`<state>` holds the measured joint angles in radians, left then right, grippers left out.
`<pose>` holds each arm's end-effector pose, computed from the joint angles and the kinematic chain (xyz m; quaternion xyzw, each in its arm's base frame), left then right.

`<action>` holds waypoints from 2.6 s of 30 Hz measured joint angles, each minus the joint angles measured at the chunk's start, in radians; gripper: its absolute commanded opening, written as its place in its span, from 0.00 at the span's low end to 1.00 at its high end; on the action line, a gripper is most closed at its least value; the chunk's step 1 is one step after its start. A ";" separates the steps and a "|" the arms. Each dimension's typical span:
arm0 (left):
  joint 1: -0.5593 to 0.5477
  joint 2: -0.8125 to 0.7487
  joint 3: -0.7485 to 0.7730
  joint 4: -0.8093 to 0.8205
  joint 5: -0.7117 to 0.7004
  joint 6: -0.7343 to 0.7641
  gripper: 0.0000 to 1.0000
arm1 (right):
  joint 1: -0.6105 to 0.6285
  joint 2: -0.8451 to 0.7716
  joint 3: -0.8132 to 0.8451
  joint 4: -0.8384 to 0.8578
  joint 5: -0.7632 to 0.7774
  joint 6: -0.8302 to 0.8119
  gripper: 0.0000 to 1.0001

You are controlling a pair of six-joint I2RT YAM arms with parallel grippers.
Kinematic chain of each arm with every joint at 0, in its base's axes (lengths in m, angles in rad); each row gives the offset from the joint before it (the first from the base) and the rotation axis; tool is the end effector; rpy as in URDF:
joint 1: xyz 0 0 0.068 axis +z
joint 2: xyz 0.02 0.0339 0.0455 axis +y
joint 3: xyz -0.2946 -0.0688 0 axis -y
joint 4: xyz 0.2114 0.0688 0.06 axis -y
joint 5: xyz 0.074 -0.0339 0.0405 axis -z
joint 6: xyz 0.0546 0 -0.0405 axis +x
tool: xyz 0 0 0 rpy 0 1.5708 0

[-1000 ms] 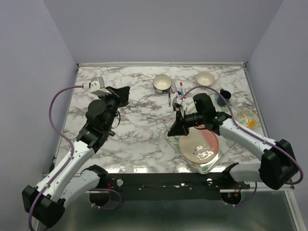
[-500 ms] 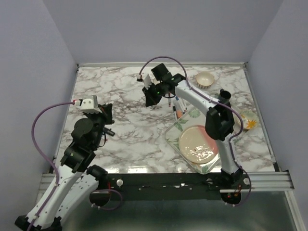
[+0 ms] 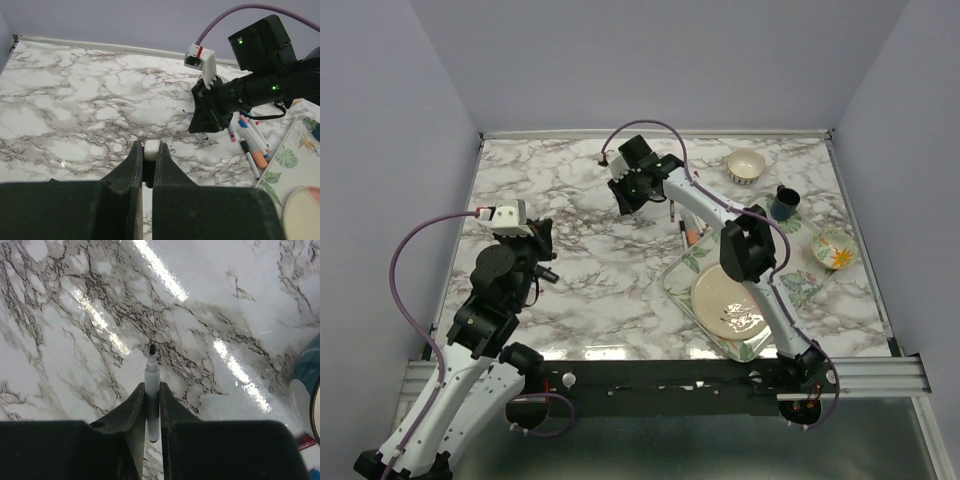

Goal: Open the pen caps
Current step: Place the barrel on the table with the right arm, then place the pen cap on the table with the left arm

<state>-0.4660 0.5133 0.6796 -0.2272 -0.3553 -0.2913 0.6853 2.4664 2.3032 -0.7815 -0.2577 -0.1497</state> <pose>0.0861 -0.0221 0.3447 -0.0581 0.7247 -0.1297 0.6743 0.4113 0.3542 0.2197 -0.4187 0.8464 0.1987 0.2622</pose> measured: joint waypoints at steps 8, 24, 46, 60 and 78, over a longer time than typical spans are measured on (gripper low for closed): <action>0.036 0.001 -0.002 0.000 0.034 -0.001 0.00 | 0.016 0.058 0.029 0.002 0.036 0.021 0.27; 0.071 0.042 -0.004 0.001 0.062 -0.016 0.00 | 0.016 0.024 0.024 -0.014 0.057 -0.005 0.38; 0.394 0.883 0.234 -0.046 0.439 -0.320 0.00 | -0.097 -1.249 -1.227 0.219 -0.291 -0.338 0.61; 0.392 1.330 0.632 -0.263 0.298 -0.243 0.08 | -0.189 -1.238 -1.236 0.256 -0.506 -0.323 0.62; 0.392 1.488 0.753 -0.402 0.205 -0.184 0.46 | -0.189 -1.219 -1.234 0.248 -0.522 -0.324 0.62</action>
<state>-0.0742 2.0010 1.4326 -0.6292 -0.1505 -0.4755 0.4965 1.2472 1.0691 -0.5335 -0.7799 -0.4736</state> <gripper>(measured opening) 0.386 0.618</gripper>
